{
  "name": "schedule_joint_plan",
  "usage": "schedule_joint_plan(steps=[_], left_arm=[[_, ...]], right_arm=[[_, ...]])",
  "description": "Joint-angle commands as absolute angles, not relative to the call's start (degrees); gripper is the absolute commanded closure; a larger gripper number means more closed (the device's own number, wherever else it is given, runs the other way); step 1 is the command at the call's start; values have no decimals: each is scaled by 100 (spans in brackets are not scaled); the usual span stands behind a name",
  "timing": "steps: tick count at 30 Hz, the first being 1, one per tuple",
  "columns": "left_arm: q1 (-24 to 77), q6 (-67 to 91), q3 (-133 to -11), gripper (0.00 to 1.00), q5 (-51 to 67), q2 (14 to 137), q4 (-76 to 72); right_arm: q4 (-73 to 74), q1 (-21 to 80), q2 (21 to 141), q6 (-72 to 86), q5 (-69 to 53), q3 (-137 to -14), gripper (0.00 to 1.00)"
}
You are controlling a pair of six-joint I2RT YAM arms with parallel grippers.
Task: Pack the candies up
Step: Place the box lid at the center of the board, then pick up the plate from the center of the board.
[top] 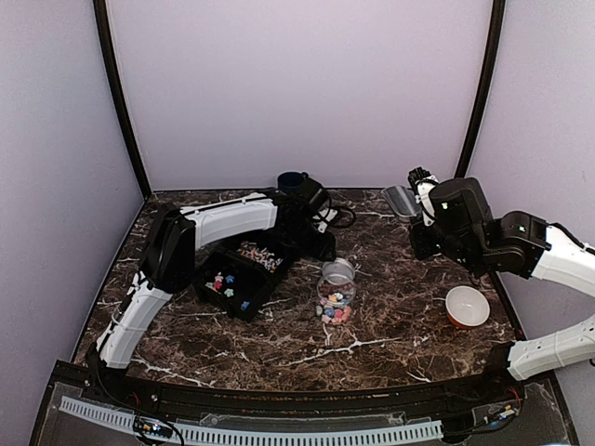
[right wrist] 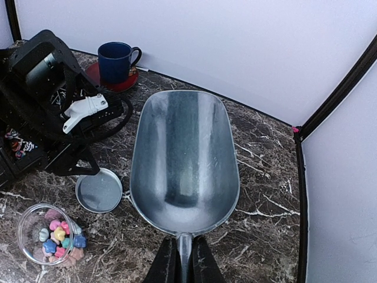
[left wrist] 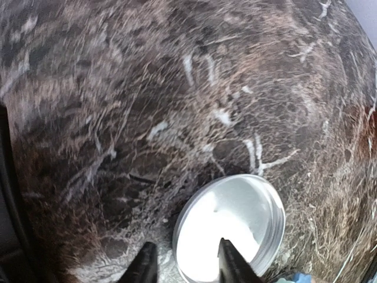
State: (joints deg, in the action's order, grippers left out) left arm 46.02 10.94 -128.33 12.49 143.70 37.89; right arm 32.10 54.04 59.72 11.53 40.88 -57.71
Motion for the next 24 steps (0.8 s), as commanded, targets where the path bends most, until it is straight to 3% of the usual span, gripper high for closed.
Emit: schedule_joint_plan(steps=[1, 11, 19, 24], left_arm=[[4566, 1060, -13222, 58, 1286, 14107, 3893], [4180, 638, -13034, 39, 823, 12914, 4547], [3618, 366, -10758, 22, 417, 11299, 4204], [3071, 241, -9741, 16, 334, 10733, 4024]], right_arm=[[2935, 5364, 5903, 1209, 4114, -5734, 100], [2900, 5369, 5890, 1152, 3916, -5741, 100], [2676, 5372, 6055, 902, 3407, -5766, 100], [2634, 5370, 6286, 828, 3252, -5858, 100]])
